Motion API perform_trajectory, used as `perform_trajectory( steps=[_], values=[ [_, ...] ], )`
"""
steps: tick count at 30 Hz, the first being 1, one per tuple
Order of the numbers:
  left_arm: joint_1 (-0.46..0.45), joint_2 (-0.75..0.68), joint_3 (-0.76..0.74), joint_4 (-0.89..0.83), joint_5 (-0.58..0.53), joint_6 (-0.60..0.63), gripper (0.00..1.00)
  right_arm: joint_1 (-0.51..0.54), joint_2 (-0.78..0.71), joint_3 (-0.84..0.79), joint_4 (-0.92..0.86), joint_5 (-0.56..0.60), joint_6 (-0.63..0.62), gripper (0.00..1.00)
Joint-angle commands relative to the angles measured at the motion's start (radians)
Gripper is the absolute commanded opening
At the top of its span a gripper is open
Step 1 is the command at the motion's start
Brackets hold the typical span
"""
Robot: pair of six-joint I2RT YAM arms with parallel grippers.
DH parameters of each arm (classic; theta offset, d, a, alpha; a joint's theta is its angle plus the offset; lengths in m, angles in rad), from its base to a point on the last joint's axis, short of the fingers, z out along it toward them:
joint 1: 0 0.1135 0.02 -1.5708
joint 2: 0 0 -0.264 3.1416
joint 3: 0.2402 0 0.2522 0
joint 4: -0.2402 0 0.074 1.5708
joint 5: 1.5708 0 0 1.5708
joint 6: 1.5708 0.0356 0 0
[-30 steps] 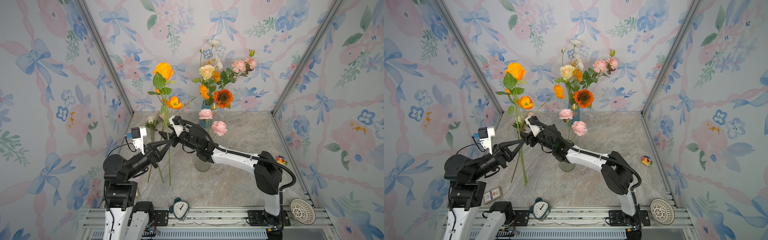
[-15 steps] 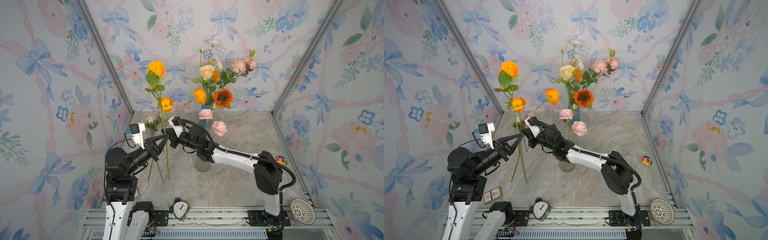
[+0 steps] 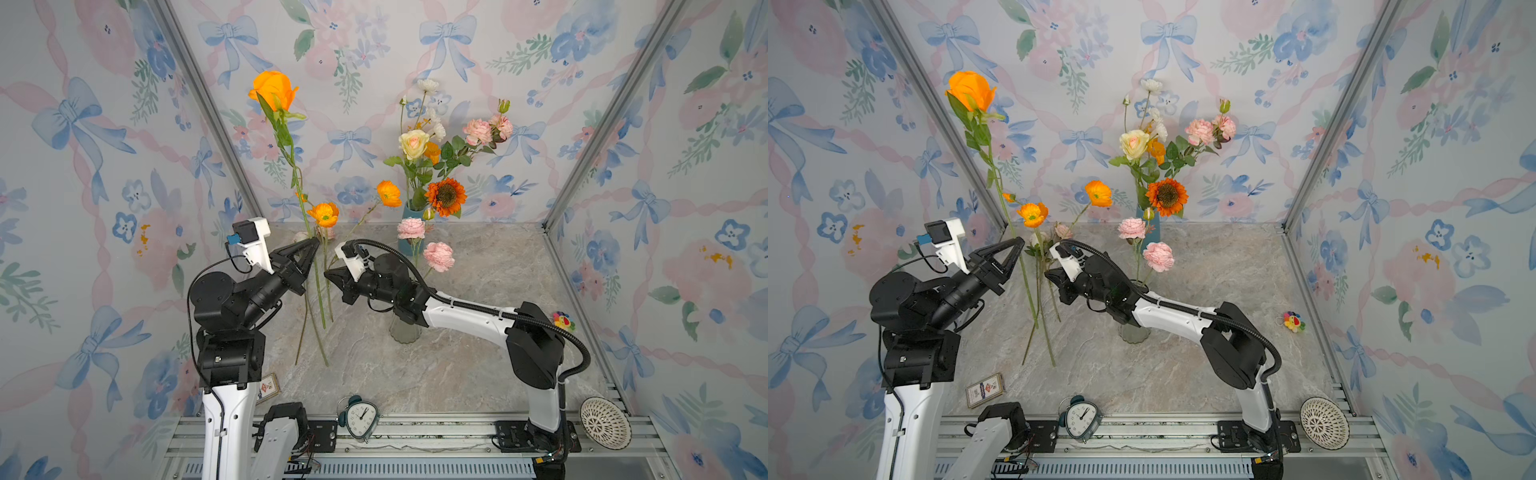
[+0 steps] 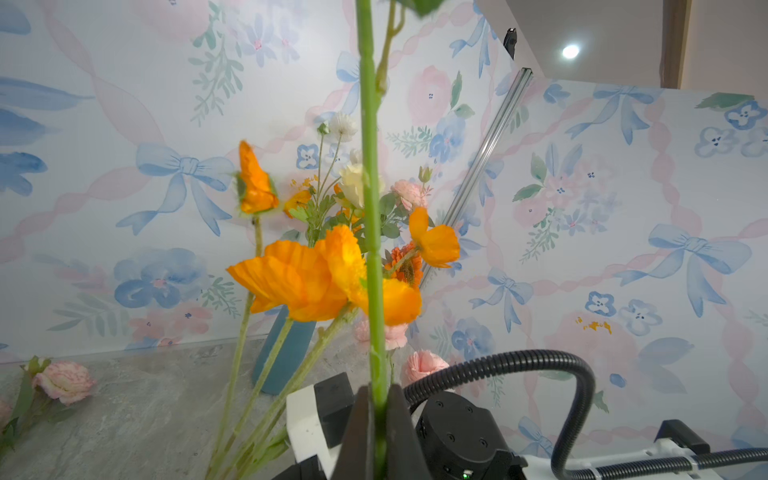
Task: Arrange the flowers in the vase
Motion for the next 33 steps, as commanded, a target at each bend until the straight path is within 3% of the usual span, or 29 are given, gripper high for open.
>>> perform_trajectory(
  steps=[1, 5, 9, 15, 22, 27, 33],
  values=[
    [0.009, -0.036, 0.030, -0.062, -0.071, 0.084, 0.00, -0.020, 0.077, 0.133, -0.213, -0.035, 0.077, 0.00],
    [0.005, -0.064, 0.041, -0.179, -0.163, 0.172, 0.00, -0.026, 0.181, 0.333, -0.460, -0.080, 0.103, 0.00],
    [0.006, -0.071, 0.020, -0.189, -0.175, 0.179, 0.00, -0.027, 0.247, 0.431, -0.573, -0.109, 0.129, 0.00],
    [0.007, -0.074, 0.005, -0.189, -0.167, 0.176, 0.00, -0.026, 0.273, 0.474, -0.648, -0.113, 0.127, 0.28],
    [0.005, -0.080, -0.005, -0.189, -0.116, 0.167, 0.00, -0.019, 0.179, 0.400, -0.612, -0.075, 0.098, 0.53],
    [0.006, -0.095, -0.009, -0.174, -0.105, 0.179, 0.00, -0.005, 0.004, 0.200, -0.472, -0.047, 0.082, 0.60],
    [-0.010, -0.170, -0.109, 0.136, -0.140, 0.077, 0.00, 0.019, -0.254, -0.021, -0.407, -0.018, 0.014, 0.74]
  ],
)
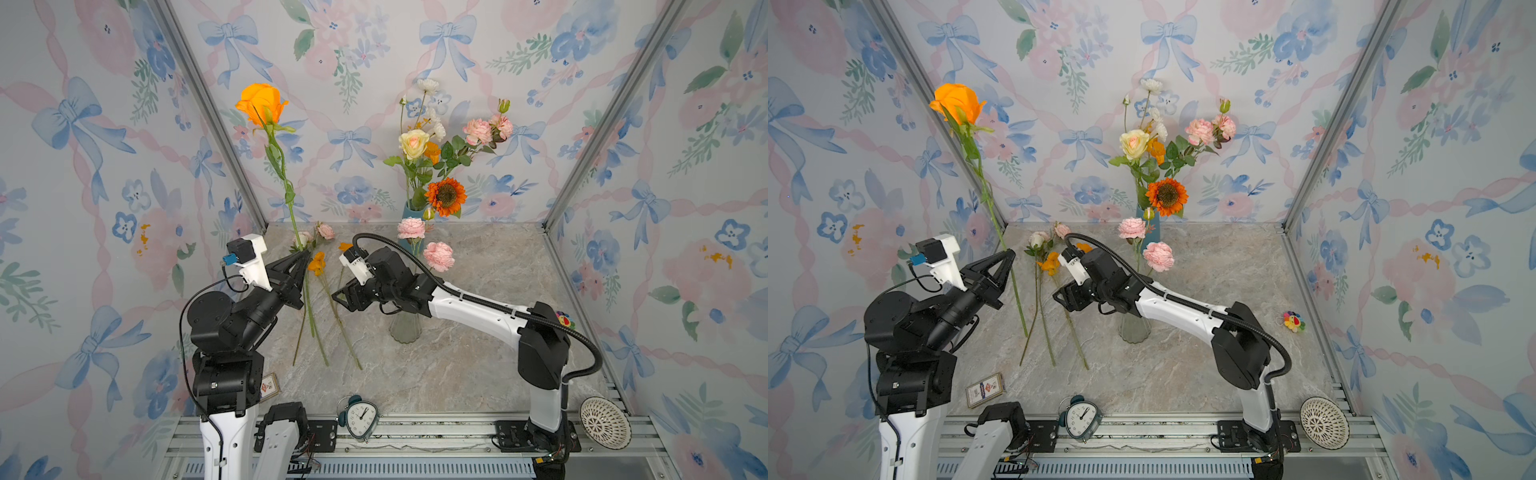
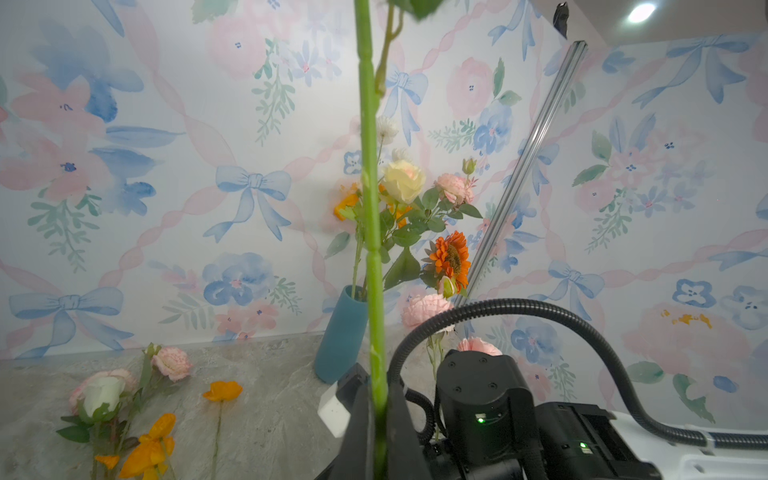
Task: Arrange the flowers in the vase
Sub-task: 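Carry the orange rose toward the glass vase while the right gripper withdraws, then lower the orange rose stem into the glass vase with the left gripper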
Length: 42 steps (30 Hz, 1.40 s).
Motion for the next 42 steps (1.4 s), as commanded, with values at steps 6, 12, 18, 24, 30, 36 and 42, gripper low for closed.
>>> perform_trajectory(
  steps=[6, 12, 18, 24, 30, 36, 42],
  values=[
    [-0.022, -0.051, -0.228, 0.649, -0.123, -0.254, 0.00, 0.061, -0.400, -0.236, 0.082, 0.035, -0.172, 0.94],
    [-0.169, 0.013, -0.324, 0.877, -0.227, -0.188, 0.00, 0.043, -0.664, -0.481, 0.105, -0.025, -0.259, 0.97],
    [-0.570, 0.128, -0.362, 0.950, -0.390, 0.139, 0.00, -0.015, -0.932, -0.811, 0.136, 0.023, -0.364, 0.97],
    [-0.774, 0.243, -0.456, 1.267, -0.551, 0.229, 0.00, -0.184, -1.144, -1.099, 0.317, 0.085, -0.329, 0.97],
    [-0.872, 0.332, -0.454, 1.391, -0.612, 0.288, 0.00, -0.214, -1.191, -1.246, 0.445, 0.111, -0.325, 0.97],
    [-0.899, 0.432, -0.414, 1.428, -0.618, 0.305, 0.00, -0.216, -1.177, -1.316, 0.535, 0.112, -0.317, 0.97],
    [-0.914, 0.542, -0.438, 1.433, -0.618, 0.330, 0.00, -0.217, -1.146, -1.332, 0.578, 0.119, -0.305, 0.97]
  ],
)
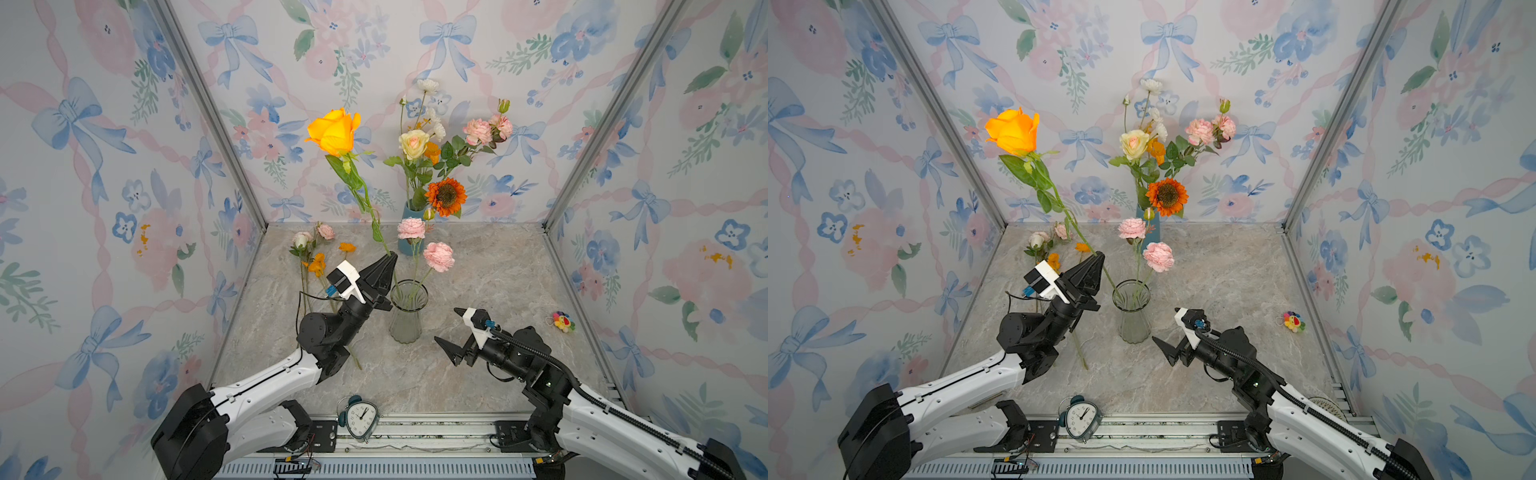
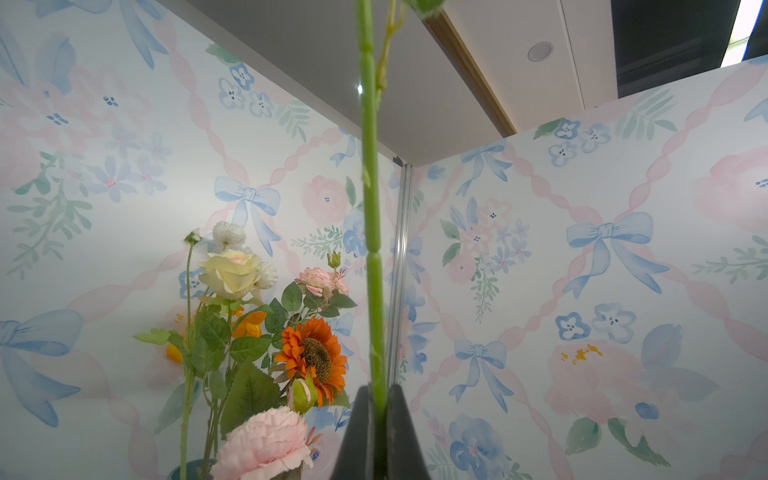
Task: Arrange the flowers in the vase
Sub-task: 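Lower the orange rose stem into the glass vase with the left gripper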
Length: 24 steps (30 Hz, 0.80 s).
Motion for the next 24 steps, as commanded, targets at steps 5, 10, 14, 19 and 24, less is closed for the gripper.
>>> perform_trajectory(
  steps=[5, 10, 14, 19, 24],
  values=[
    [-0.041, 0.114, -0.069, 0.048, -0.015, 0.045, 0.00, -0.008, 0.066, -0.027, 0.128, 0.017, 0.038, 0.97],
    [-0.072, 0.177, -0.133, 0.108, -0.041, 0.048, 0.03, -0.010, 0.101, -0.015, 0.129, 0.018, 0.035, 0.97],
    [-0.082, 0.217, -0.172, 0.156, -0.050, 0.036, 0.06, -0.010, 0.078, -0.018, 0.119, 0.019, 0.030, 0.97],
    [-0.084, 0.240, -0.191, 0.158, -0.065, 0.034, 0.13, -0.013, 0.074, -0.018, 0.113, 0.022, 0.026, 0.97],
    [-0.084, 0.246, -0.204, 0.158, -0.077, 0.033, 0.22, -0.013, 0.090, -0.014, 0.115, 0.016, 0.024, 0.97]
  ],
)
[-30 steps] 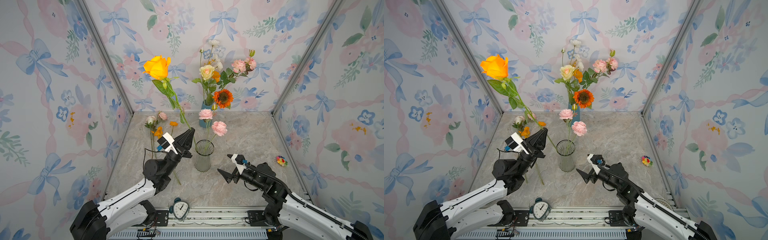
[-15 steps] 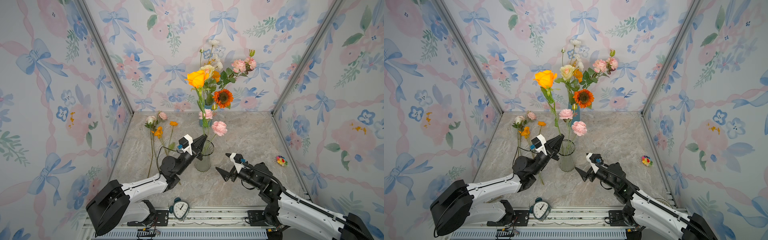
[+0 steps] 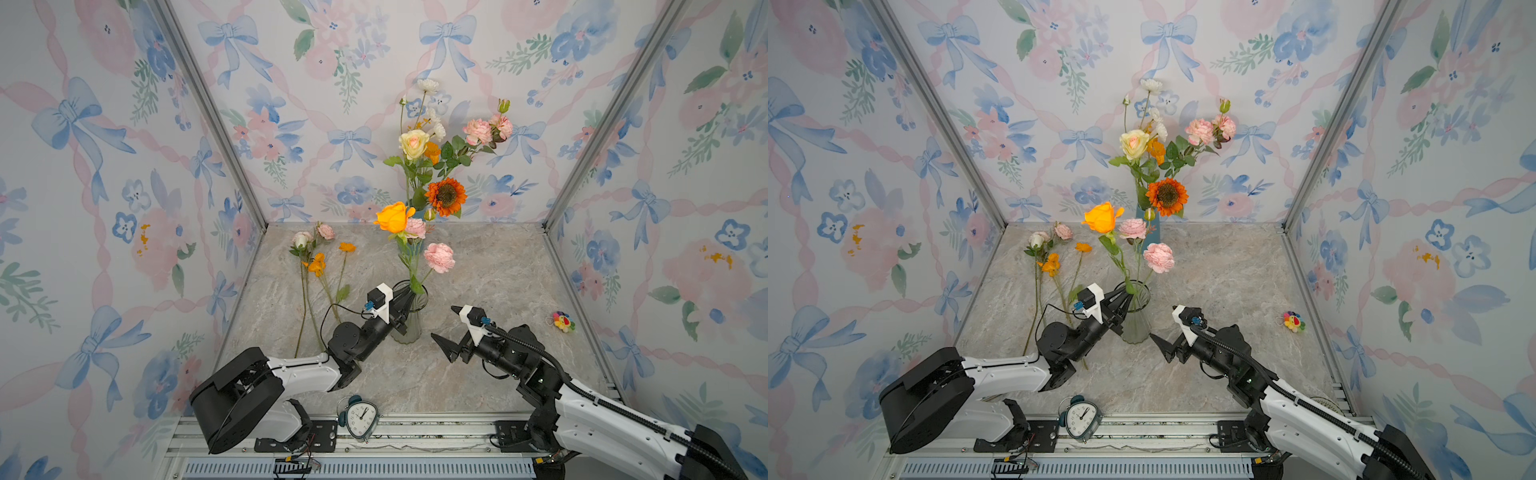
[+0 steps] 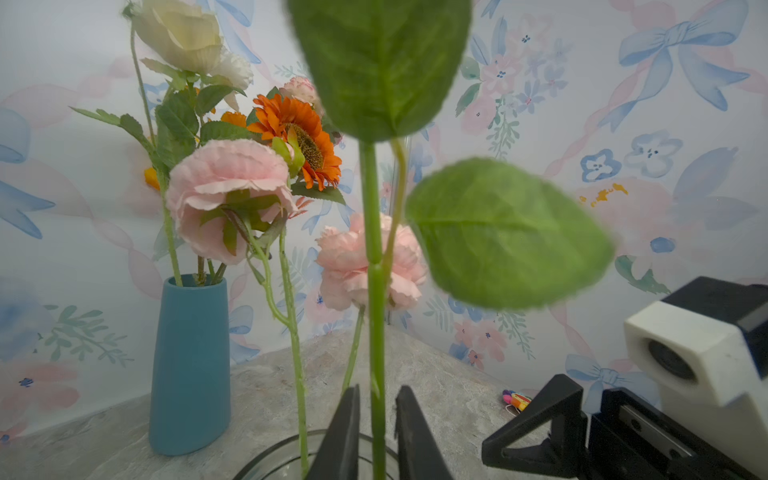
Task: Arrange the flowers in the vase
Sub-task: 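Lower the orange rose stem into the glass vase with the left gripper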
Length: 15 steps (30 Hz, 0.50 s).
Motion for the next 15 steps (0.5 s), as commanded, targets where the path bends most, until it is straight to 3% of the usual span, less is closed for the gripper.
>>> perform_trajectory(
  steps=[1, 10, 15],
  values=[
    [-0.005, 0.006, -0.015, 0.042, -0.016, 0.006, 0.22, -0.009, 0.006, -0.002, 0.027, 0.004, 0.003, 0.97],
    [-0.005, -0.044, -0.022, 0.013, -0.071, 0.010, 0.38, -0.009, 0.015, 0.000, 0.028, 0.000, -0.001, 0.97],
    [-0.003, -0.178, 0.035, -0.309, -0.147, -0.012, 0.43, -0.009, 0.005, -0.002, 0.027, -0.014, 0.000, 0.97]
  ],
)
